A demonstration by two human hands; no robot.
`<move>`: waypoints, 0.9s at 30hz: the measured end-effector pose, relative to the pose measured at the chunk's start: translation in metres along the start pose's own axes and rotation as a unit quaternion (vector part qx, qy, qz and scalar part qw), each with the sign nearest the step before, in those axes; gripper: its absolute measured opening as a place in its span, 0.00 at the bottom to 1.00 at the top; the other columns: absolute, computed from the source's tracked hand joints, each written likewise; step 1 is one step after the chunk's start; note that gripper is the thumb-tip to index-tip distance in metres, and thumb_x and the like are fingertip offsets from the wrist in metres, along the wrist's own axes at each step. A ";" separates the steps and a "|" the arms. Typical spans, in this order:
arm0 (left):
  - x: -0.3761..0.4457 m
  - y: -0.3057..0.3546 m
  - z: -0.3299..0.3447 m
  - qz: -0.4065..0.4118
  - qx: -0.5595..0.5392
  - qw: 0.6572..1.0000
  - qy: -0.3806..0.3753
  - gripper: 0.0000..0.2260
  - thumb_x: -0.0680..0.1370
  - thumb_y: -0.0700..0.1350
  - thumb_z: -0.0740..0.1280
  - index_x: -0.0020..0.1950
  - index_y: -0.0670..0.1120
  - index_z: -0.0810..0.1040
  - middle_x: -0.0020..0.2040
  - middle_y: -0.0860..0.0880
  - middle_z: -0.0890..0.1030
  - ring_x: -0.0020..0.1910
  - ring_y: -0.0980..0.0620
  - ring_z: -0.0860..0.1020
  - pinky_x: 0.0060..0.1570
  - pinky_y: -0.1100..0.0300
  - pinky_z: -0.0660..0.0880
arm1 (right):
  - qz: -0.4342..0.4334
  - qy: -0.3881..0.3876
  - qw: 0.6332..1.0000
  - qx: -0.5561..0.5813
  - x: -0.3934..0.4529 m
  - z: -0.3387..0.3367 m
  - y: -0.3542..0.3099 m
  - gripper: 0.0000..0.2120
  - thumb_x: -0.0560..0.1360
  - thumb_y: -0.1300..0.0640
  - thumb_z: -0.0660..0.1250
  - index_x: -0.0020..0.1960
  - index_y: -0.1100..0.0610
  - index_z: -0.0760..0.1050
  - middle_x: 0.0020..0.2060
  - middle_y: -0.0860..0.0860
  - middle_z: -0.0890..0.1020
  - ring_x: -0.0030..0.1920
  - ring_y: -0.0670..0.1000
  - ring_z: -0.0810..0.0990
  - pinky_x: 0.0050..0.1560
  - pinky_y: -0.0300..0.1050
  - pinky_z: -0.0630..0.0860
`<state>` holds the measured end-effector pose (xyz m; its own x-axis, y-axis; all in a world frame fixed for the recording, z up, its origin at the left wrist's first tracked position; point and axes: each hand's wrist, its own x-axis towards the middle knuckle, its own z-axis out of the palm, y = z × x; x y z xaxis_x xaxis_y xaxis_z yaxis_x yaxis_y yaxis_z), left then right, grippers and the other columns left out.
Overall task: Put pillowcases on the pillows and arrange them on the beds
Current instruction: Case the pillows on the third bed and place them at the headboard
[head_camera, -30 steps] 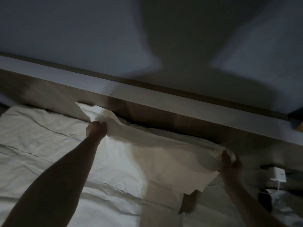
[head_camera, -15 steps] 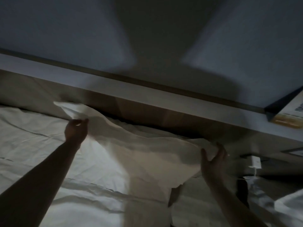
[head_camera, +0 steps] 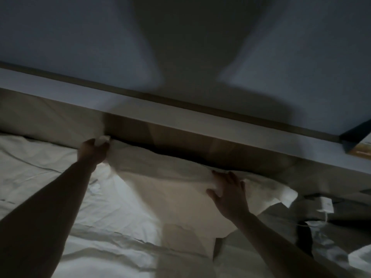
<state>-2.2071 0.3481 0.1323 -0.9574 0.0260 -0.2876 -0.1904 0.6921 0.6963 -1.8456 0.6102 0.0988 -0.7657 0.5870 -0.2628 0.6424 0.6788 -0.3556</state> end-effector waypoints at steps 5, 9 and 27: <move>0.004 -0.003 -0.011 -0.006 -0.052 0.991 0.120 0.14 0.79 0.52 0.70 0.47 0.40 0.82 0.41 0.40 0.79 0.46 0.39 0.80 0.42 0.54 0.68 | -0.049 0.150 0.987 0.039 0.032 0.005 -0.020 0.11 0.77 0.49 0.64 0.53 0.51 0.83 0.48 0.50 0.86 0.52 0.57 0.84 0.61 0.60 0.73; 0.010 -0.008 -0.012 -0.039 -0.129 0.989 0.057 0.17 0.76 0.54 0.74 0.54 0.41 0.82 0.46 0.44 0.81 0.46 0.46 0.79 0.40 0.54 0.72 | -0.040 0.162 0.985 0.048 0.030 0.017 -0.019 0.12 0.79 0.49 0.62 0.53 0.50 0.82 0.47 0.48 0.85 0.51 0.55 0.83 0.63 0.61 0.72; -0.004 -0.023 -0.014 -0.057 -0.133 0.985 0.100 0.18 0.78 0.57 0.71 0.43 0.42 0.81 0.38 0.45 0.80 0.42 0.44 0.79 0.42 0.54 0.72 | -0.098 0.173 0.978 0.064 0.034 0.021 -0.025 0.16 0.80 0.50 0.59 0.52 0.57 0.84 0.44 0.52 0.86 0.44 0.56 0.84 0.52 0.49 0.67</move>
<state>-2.2016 0.3216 0.1271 -0.9451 -0.2012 -0.2574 -0.3236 0.4690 0.8217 -1.8884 0.6042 0.0797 -0.8033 0.5804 0.1337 0.4583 0.7457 -0.4836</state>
